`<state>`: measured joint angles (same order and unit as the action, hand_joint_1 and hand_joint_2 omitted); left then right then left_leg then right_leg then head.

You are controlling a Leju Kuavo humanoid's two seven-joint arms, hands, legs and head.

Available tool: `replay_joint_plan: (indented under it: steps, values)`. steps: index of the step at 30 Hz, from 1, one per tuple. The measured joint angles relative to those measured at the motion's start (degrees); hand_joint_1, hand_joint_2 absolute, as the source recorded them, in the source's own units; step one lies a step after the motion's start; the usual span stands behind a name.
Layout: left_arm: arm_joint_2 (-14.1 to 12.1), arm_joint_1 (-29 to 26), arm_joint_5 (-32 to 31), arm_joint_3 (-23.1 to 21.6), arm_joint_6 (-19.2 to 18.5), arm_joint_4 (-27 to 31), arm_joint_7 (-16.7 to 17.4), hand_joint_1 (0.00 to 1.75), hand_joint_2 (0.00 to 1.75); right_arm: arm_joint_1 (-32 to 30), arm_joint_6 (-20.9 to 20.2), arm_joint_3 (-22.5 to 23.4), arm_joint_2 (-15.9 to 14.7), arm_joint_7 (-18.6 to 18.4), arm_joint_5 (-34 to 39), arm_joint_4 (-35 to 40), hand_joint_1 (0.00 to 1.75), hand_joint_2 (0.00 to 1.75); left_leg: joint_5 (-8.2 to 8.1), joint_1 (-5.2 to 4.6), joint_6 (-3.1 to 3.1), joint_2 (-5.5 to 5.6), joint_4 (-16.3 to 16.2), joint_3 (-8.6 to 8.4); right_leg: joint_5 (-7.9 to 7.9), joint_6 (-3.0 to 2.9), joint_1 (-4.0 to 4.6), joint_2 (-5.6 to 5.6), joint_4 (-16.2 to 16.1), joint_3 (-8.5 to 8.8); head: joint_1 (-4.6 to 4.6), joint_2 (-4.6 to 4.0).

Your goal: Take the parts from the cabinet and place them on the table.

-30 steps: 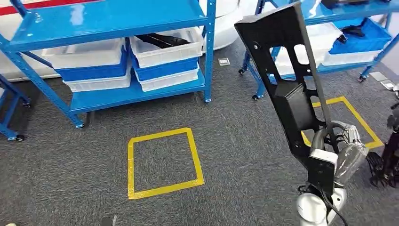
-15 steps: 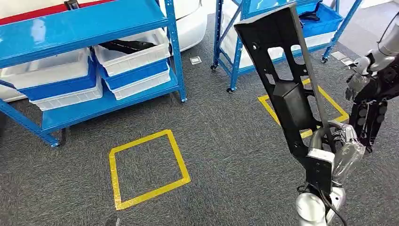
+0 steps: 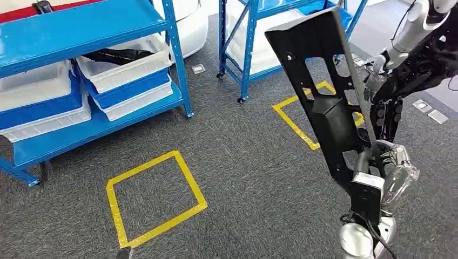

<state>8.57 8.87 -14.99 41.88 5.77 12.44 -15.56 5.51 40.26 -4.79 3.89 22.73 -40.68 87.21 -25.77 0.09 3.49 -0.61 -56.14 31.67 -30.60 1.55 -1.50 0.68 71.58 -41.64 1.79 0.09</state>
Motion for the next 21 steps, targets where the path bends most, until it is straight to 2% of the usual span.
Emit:
replay_joint_plan:
  steps: [1,2,3,4,5,6,7,8,11,12,13,14,16,17,18,19,20,21]
  values:
    - [0.00,-0.08,-0.02,0.00,0.18,0.00,0.09,0.00,1.75,-0.25,0.00,0.02,-0.02,-0.11,0.00,0.00,1.75,1.75,0.08,-0.14,0.09,-0.71,-0.05,0.22,-1.03,0.16,0.00,-0.06,3.41,-1.37,-0.13,-0.02]
    - [0.00,-0.24,-0.04,0.00,0.20,0.00,0.13,0.00,1.75,-0.44,0.00,0.02,-0.07,-0.37,0.07,-0.02,1.75,1.75,0.11,-0.26,0.10,-1.49,-0.07,0.33,-0.89,0.53,0.00,-0.12,3.58,-1.06,-0.15,-0.02]
    - [0.00,-0.32,-0.11,0.00,0.20,0.00,0.13,0.00,1.75,-0.48,0.00,0.02,-0.09,-0.53,0.11,-0.02,1.75,1.75,0.13,-0.32,0.10,-1.96,-0.10,0.37,-0.25,0.81,0.01,-0.19,1.81,0.18,-0.18,0.00]
    - [0.00,-0.38,-0.22,0.00,0.13,0.00,0.13,0.00,1.75,-0.52,0.00,0.02,-0.11,-0.66,0.13,-0.02,1.75,1.75,0.14,-0.44,0.08,-2.45,-0.13,0.39,0.76,1.11,0.04,-0.41,-1.25,2.23,-0.20,0.00]
    - [0.00,-0.39,-0.48,0.00,-0.06,0.00,0.13,0.00,1.75,-0.51,0.00,0.02,-0.20,-0.94,0.18,0.00,1.75,1.75,0.12,-0.60,0.06,-3.22,-0.22,0.36,3.09,1.49,0.08,-1.32,-9.33,7.21,-0.26,0.00]
    - [0.00,-0.39,-0.55,-0.02,-0.30,0.00,0.13,0.00,1.75,-0.51,-0.11,0.04,-0.26,-1.14,0.22,0.00,1.75,1.75,0.09,-0.66,0.00,-3.61,-0.37,0.33,3.91,1.34,0.28,-3.01,-14.29,10.24,-0.26,0.00]
    - [0.00,-0.30,-0.55,-0.02,-0.30,0.00,0.15,0.00,1.75,-0.81,-0.44,0.04,-0.26,-1.32,0.35,-0.02,1.75,1.75,0.27,-0.62,-0.33,-4.04,-0.01,0.19,3.58,0.32,0.42,-4.84,-14.19,9.89,0.18,0.00]
    - [-0.09,-0.41,-0.55,-0.02,-0.39,0.00,0.15,0.00,1.75,-0.82,-0.71,0.09,-0.26,-1.44,0.50,0.02,1.75,1.75,0.04,-0.98,-0.71,-4.35,-0.58,0.30,4.29,0.54,0.84,-5.04,-15.25,10.31,-0.21,-0.02]
    - [-0.11,-0.61,-0.35,-0.02,-0.50,0.00,0.13,0.00,1.75,-1.06,-2.12,0.31,-0.26,-1.71,1.23,0.00,1.75,1.75,0.23,-0.51,-1.66,-5.69,-0.39,0.19,4.64,-0.37,1.16,-3.28,-15.08,9.34,-0.18,0.00]
    - [-0.11,-0.71,-0.09,0.00,-0.50,0.00,0.00,0.00,1.75,-1.21,-2.69,0.50,-0.26,-1.77,1.53,0.00,1.75,1.75,-0.24,-0.20,-2.29,-4.78,-0.75,0.48,5.14,-0.97,0.33,-2.73,-15.60,9.97,-0.22,0.00]
    - [-0.15,-0.84,0.07,0.00,-0.61,0.00,-0.17,0.00,1.75,-1.30,-3.39,0.66,-0.22,-1.82,1.93,-0.05,1.75,1.75,-1.91,-0.02,-2.84,-1.87,-2.28,0.91,5.31,-1.23,0.31,-2.20,-15.66,9.78,0.13,0.00]
    - [-0.15,-1.04,0.09,0.02,-0.67,0.00,-0.33,0.00,1.75,-1.27,-3.97,0.74,-0.04,-1.84,2.19,-0.20,1.75,1.75,-4.55,0.14,-3.14,-0.54,-5.66,2.23,5.56,-1.58,0.28,-1.84,-15.60,9.55,0.37,0.00]
    - [-0.20,-1.56,0.09,0.02,-0.81,-0.02,-0.33,0.00,1.75,-1.31,-4.46,0.79,0.31,-1.84,2.27,-0.52,1.75,1.75,-8.99,0.25,-3.49,0.22,-14.36,5.80,5.79,-1.80,0.33,-0.66,-15.55,9.14,0.44,0.00]
    - [-0.20,-1.80,0.09,0.02,-0.81,-0.02,-0.33,0.00,1.75,-1.38,-4.68,0.83,0.33,-1.84,2.36,-0.74,1.75,1.75,-9.62,0.28,-3.54,0.22,-17.11,6.97,5.89,-1.66,0.34,0.04,-15.47,8.95,0.48,0.00]
    - [-0.22,-1.94,0.09,0.02,-0.78,-0.04,-0.33,0.00,1.75,-1.49,-4.74,0.87,0.33,-1.84,2.36,-0.92,1.75,1.75,-8.82,0.35,-3.45,0.23,-16.83,6.75,5.98,-1.53,0.33,0.72,-15.41,8.84,0.48,-0.02]
    - [-0.26,-2.00,0.04,0.02,-0.78,-0.04,-0.35,0.00,1.75,-1.71,-4.79,0.90,0.37,-1.84,2.38,-1.07,1.75,1.75,-7.04,0.42,-3.26,0.31,-14.49,5.50,6.04,-1.44,0.32,1.38,-15.35,8.83,0.55,0.00]
    - [-0.26,-1.99,-0.02,0.00,-0.72,-0.04,-0.37,0.00,1.75,-1.91,-4.81,0.90,0.39,-1.84,2.45,-1.14,1.75,1.75,-4.56,0.50,-3.01,0.76,-10.13,3.23,6.09,-1.36,0.32,1.98,-15.30,8.87,0.50,0.00]
    - [-0.28,-1.99,-0.04,0.00,-0.67,-0.04,-0.46,0.00,1.75,-1.97,-4.81,0.90,0.56,-1.84,2.52,-1.16,1.75,1.75,-2.17,0.51,-2.73,1.80,-5.23,0.72,6.14,-1.24,0.30,2.53,-15.25,8.91,0.52,0.00]
